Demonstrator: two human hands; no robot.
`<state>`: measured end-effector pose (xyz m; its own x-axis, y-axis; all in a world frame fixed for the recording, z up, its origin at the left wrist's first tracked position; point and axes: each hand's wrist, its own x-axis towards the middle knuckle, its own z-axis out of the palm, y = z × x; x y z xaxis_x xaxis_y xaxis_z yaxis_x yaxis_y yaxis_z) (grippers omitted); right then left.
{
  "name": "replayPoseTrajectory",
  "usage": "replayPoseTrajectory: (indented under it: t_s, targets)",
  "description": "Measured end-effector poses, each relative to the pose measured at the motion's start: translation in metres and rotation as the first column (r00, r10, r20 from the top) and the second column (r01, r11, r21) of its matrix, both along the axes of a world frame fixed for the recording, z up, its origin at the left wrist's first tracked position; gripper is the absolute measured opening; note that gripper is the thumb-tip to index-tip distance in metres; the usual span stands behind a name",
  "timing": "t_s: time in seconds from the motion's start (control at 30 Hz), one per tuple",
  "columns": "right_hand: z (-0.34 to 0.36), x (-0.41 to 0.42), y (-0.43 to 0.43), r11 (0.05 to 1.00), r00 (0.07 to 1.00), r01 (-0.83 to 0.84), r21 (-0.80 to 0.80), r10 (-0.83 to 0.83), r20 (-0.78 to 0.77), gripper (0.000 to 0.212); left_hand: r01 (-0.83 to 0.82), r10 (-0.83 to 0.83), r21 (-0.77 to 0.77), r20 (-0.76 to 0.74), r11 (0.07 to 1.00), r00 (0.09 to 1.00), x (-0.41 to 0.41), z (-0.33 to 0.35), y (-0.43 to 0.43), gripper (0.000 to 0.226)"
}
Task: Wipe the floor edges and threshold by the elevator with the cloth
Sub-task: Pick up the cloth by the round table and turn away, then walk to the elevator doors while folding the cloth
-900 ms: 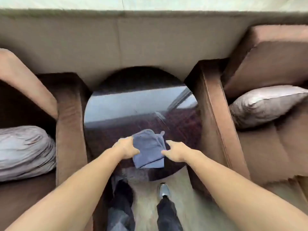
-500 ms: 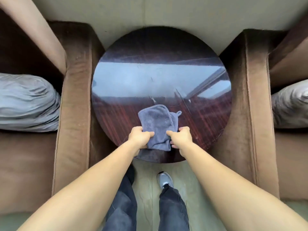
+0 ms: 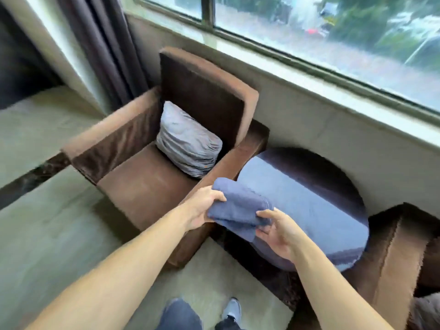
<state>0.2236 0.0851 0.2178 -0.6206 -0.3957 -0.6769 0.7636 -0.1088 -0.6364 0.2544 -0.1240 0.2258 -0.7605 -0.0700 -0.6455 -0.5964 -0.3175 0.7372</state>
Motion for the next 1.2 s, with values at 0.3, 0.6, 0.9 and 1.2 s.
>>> replayPoseTrajectory:
  t_s: [0.3, 0.6, 0.9, 1.2]
  targets:
    - [0.072, 0.161, -0.247, 0.734, 0.755, -0.655, -0.178, 0.626, -0.197, 0.048, -0.599, 0.57, -0.109, -0.21, 0.794, 0.794, 0.297, 0.082, -0.161, 0.039]
    - [0.087, 0.463, -0.472, 0.337, 0.351, -0.936, -0.099, 0.895, -0.274, 0.051, -0.954, 0.918, -0.065, -0.262, 0.291, 0.298, 0.643, 0.111, -0.261, 0.041]
    - [0.089, 0.616, -0.582, 0.227, 0.235, -0.972, -0.062, 0.936, -0.261, 0.046, -0.995, 0.967, -0.047, -0.235, 0.086, 0.095, 0.785, 0.109, -0.343, 0.042]
    - [0.051, 0.677, -0.753, 0.298, 0.315, -0.949, -0.105, 0.922, -0.226, 0.048, -0.993, 0.976, -0.029, -0.184, 0.115, 0.119, 0.84, 0.071, -0.52, 0.036]
